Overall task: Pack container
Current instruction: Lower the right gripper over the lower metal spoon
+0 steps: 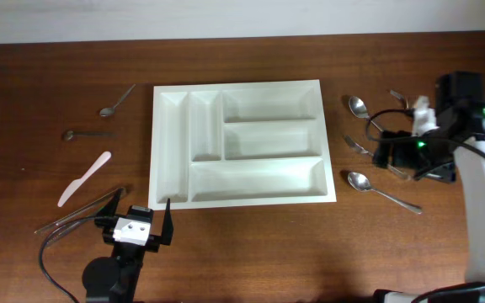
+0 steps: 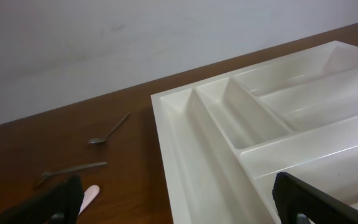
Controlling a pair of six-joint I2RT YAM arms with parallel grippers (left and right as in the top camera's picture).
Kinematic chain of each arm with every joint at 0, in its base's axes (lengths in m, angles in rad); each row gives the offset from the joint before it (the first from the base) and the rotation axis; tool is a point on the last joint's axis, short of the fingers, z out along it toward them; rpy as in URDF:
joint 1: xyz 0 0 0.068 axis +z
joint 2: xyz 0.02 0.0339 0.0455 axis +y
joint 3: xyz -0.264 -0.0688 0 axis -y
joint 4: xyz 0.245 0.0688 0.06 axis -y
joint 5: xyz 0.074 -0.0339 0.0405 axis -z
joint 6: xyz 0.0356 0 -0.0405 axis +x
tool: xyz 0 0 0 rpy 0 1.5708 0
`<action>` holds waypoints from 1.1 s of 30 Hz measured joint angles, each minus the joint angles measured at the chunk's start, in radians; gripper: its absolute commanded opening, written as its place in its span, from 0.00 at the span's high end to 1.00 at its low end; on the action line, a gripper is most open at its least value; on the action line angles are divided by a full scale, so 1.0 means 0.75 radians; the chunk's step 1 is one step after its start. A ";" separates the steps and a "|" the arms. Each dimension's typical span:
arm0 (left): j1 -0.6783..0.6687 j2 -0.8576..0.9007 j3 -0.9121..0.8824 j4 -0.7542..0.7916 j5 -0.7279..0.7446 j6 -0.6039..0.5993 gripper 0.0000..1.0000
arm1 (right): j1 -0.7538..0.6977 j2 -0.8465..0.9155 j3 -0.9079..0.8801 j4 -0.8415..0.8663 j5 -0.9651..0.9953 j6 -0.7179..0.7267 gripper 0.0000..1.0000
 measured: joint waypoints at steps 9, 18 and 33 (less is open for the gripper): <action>0.000 0.000 0.000 0.000 0.000 -0.001 0.01 | -0.086 0.001 -0.001 0.021 -0.074 0.005 0.01; 0.000 0.000 0.000 0.000 0.000 0.000 0.01 | -0.086 0.036 -0.020 0.035 -0.049 0.005 0.01; 0.000 0.000 0.000 0.000 0.000 0.000 0.01 | -0.086 0.051 -0.078 0.109 -0.022 0.005 0.01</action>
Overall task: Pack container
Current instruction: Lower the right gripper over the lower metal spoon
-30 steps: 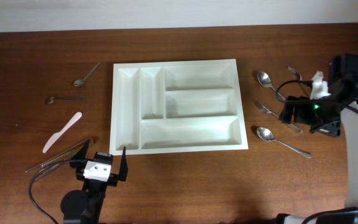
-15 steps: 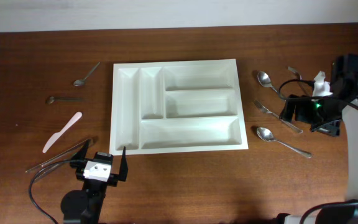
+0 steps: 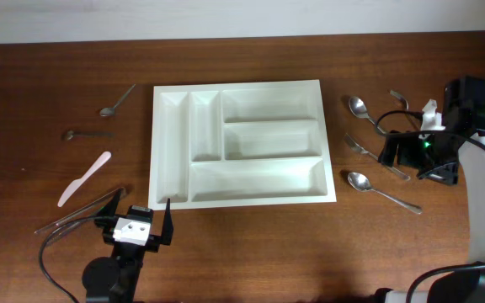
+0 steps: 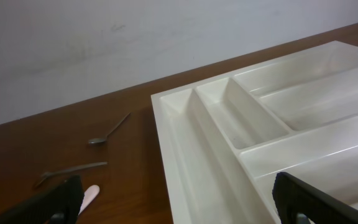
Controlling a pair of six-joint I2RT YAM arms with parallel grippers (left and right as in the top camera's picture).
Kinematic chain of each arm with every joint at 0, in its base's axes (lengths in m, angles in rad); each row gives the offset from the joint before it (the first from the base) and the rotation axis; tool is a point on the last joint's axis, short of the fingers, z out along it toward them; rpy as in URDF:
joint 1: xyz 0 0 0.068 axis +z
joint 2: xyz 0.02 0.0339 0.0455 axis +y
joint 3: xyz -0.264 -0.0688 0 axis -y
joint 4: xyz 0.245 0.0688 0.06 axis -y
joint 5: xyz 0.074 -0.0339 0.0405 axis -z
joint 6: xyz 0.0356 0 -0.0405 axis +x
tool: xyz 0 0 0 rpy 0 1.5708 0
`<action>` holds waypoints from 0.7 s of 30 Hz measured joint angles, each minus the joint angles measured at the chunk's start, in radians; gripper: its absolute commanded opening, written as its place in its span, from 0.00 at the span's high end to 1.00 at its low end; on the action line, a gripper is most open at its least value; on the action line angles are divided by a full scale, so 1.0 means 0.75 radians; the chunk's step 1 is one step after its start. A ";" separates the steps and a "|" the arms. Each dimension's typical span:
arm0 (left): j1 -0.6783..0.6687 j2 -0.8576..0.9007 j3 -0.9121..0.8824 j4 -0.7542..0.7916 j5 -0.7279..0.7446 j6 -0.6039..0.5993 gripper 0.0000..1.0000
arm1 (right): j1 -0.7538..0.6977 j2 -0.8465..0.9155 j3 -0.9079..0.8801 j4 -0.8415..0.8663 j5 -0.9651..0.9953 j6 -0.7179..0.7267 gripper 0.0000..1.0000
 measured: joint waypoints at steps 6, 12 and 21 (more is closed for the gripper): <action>0.000 0.000 0.000 0.000 0.000 0.000 0.01 | 0.000 0.001 0.000 0.037 0.004 -0.001 0.01; 0.000 0.000 0.000 0.000 0.000 0.000 0.01 | 0.000 0.001 0.000 0.103 0.004 -0.001 0.01; 0.000 0.000 0.000 0.000 0.000 0.000 0.01 | 0.000 0.001 0.000 0.128 0.004 -0.005 0.01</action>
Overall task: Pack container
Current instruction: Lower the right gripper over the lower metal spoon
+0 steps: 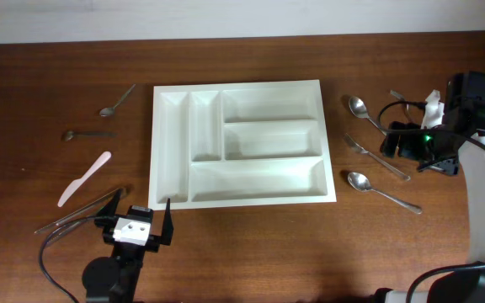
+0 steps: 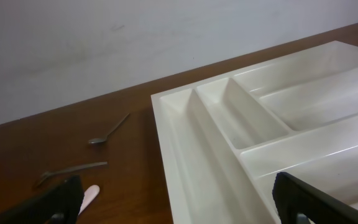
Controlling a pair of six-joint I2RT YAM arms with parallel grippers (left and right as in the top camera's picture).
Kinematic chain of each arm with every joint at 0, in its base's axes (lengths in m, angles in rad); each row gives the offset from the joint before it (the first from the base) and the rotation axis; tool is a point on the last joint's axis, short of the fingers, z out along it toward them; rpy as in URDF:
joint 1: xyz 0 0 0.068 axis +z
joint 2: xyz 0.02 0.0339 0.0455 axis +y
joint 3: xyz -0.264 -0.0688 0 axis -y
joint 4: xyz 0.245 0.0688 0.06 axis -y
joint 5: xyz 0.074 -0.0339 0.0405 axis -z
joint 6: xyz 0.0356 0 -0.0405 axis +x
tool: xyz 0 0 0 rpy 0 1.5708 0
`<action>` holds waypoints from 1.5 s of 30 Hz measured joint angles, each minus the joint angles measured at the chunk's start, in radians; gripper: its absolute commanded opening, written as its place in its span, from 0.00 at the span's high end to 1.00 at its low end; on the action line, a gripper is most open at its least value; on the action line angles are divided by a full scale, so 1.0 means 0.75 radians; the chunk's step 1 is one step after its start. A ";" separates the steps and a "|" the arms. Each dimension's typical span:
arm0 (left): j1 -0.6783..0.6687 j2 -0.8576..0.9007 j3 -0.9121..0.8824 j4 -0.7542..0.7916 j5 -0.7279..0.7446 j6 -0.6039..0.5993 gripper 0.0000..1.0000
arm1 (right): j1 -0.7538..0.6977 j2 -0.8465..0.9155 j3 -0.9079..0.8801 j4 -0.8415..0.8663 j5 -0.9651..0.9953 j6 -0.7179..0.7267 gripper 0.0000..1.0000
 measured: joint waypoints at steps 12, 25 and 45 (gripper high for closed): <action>0.000 0.000 0.000 0.000 0.000 -0.001 0.01 | 0.000 0.001 -0.023 0.060 0.016 -0.088 0.01; 0.000 0.000 0.000 0.000 0.000 0.000 0.01 | 0.000 0.231 -0.271 0.325 0.025 -0.034 0.03; 0.000 0.000 0.000 0.000 0.000 0.000 0.01 | 0.063 0.360 -0.318 0.332 -0.074 -0.081 0.01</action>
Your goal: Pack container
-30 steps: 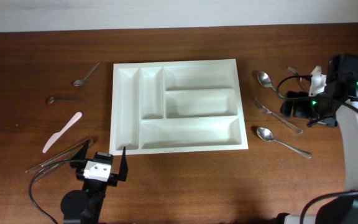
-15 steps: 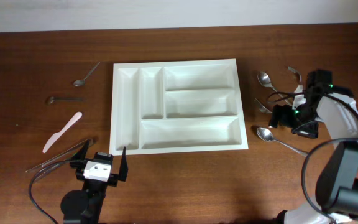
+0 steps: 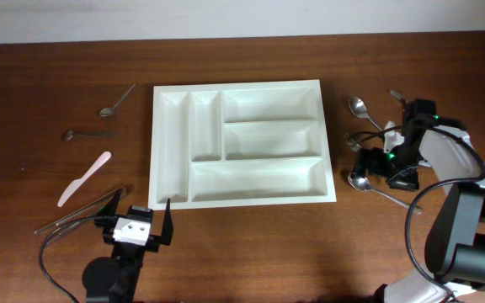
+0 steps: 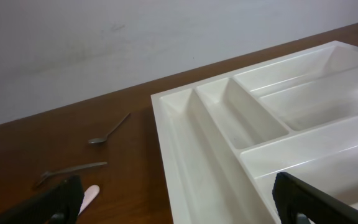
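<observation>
The white compartment tray point(image 3: 171, 198) lies empty in the middle of the table, and its near corner point(image 4: 166, 106) fills the left wrist view. My left gripper point(image 3: 138, 220) stands open just in front of the tray's front left corner, holding nothing. To the right of the tray my right gripper point(image 3: 375, 162) is low over the loose cutlery, between a fork point(image 3: 354, 138) and a large spoon point(image 3: 362, 181). Its jaws are too small and dark to read. Another spoon point(image 3: 359, 107) lies behind it.
Left of the tray lie two small spoons point(image 3: 118, 99) point(image 3: 87, 134), a white plastic knife point(image 3: 84, 178) and thin metal utensils point(image 3: 82, 210). One more utensil point(image 3: 397, 97) lies at the far right. The right arm's cables loop over that side.
My right gripper has moved left from near the table's right edge and now sits over the fork and spoon next to the tray. The left arm and all cutlery on the left are unchanged.
My right gripper stayed near the right edge, beside the fork, through the three earlier moments, shifting only slightly. Now it has come in toward the tray, over the fork and large spoon. The tray stayed empty and the left gripper stayed open and still.
</observation>
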Controlling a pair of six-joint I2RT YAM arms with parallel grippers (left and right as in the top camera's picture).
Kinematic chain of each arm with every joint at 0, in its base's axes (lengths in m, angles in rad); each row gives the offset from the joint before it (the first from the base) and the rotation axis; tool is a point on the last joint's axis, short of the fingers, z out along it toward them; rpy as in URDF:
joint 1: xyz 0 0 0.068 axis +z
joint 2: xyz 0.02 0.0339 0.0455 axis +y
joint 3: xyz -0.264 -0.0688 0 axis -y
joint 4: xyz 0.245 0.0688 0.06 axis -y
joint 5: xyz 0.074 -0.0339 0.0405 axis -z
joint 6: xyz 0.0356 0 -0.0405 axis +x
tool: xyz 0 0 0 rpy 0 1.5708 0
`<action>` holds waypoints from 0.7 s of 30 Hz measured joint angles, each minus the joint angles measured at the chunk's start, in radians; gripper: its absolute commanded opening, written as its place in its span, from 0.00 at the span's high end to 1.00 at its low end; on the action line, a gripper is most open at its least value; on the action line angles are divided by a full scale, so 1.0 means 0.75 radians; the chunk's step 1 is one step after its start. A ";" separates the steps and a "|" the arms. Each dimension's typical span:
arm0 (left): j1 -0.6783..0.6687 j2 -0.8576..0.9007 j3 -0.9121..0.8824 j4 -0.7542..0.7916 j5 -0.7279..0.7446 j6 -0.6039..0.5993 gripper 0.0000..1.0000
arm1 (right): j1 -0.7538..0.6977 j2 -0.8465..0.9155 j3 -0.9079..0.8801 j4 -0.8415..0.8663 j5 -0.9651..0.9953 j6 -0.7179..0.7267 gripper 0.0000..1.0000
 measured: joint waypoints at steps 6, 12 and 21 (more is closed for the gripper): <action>0.000 0.000 0.000 0.000 0.000 0.000 0.01 | 0.024 0.012 -0.004 0.023 -0.009 -0.028 0.01; 0.000 0.000 0.000 0.000 0.000 0.000 0.01 | 0.024 0.060 -0.012 0.060 -0.009 -0.035 0.01; 0.000 0.000 0.000 0.000 0.000 0.000 0.01 | 0.024 0.107 -0.013 0.081 -0.008 -0.039 0.01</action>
